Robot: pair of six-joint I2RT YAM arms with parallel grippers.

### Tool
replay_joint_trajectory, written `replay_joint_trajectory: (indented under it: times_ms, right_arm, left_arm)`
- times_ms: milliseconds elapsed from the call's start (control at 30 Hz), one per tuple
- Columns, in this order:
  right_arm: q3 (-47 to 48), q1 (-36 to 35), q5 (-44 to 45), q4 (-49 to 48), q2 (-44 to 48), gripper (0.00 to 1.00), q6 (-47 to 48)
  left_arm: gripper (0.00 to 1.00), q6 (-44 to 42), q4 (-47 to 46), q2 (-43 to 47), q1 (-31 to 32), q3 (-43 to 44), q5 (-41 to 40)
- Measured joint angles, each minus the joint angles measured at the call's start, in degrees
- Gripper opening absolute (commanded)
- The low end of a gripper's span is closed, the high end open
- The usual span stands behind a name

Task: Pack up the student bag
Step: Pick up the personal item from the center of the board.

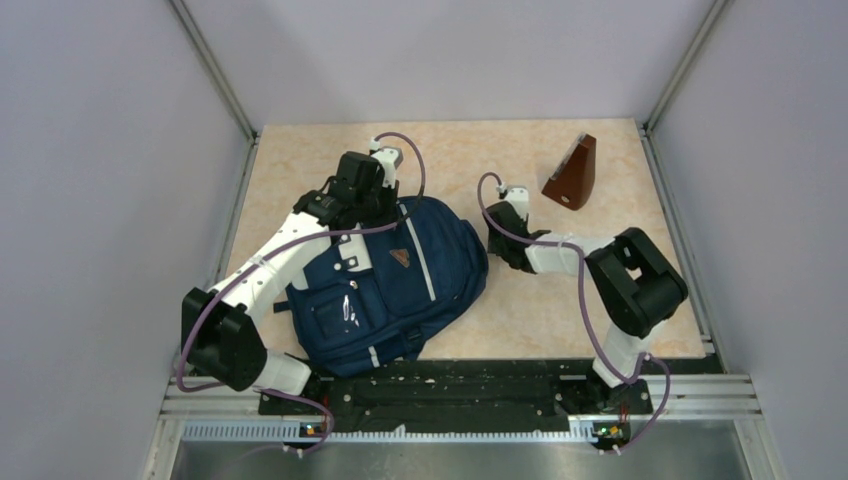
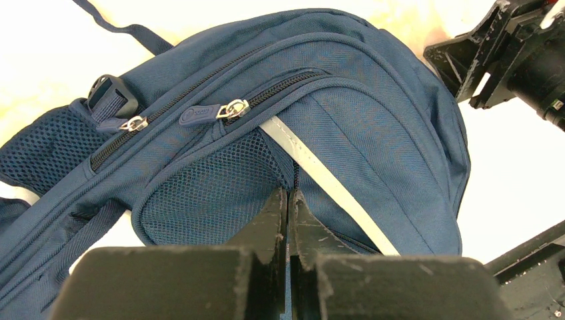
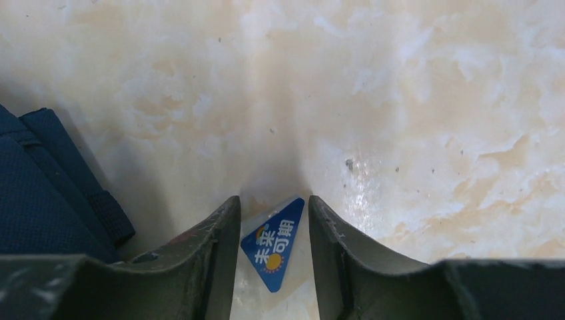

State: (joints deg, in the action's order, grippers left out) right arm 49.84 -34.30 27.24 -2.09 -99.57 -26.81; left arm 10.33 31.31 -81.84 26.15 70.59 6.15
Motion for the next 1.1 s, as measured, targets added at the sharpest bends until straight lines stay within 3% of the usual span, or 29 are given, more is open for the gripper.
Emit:
replay_joint_trajectory:
  times_ms: [533,1100]
  right_arm:
    - [2.05,-0.55,3.02,1.86,-1.31,0.00,2.08]
    - [-6.62,-0.57,1.29,3.54,7.80,0.00,4.35]
  left_arm:
    - [0.00,0.00,-0.02,0.00,-0.02,0.00,0.00]
    - [0.00,0.00,-0.02,0.00,-0.02,0.00,0.00]
